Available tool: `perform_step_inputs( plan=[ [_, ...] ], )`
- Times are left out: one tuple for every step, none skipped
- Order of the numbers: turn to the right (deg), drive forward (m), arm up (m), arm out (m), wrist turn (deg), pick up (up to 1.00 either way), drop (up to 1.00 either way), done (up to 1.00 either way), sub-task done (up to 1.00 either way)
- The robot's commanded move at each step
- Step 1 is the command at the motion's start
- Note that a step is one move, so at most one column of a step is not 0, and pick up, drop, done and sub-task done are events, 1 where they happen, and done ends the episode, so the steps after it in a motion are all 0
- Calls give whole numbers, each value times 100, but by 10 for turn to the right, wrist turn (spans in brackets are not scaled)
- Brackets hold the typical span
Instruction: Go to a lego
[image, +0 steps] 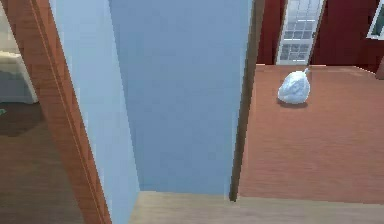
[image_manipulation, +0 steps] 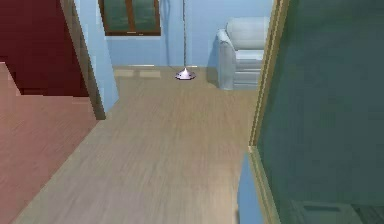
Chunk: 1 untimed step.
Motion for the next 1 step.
perform_step_inputs(
  plan=[
    [60, 0, 0, 0, 0, 0, 0, 0, 0]
  ],
)
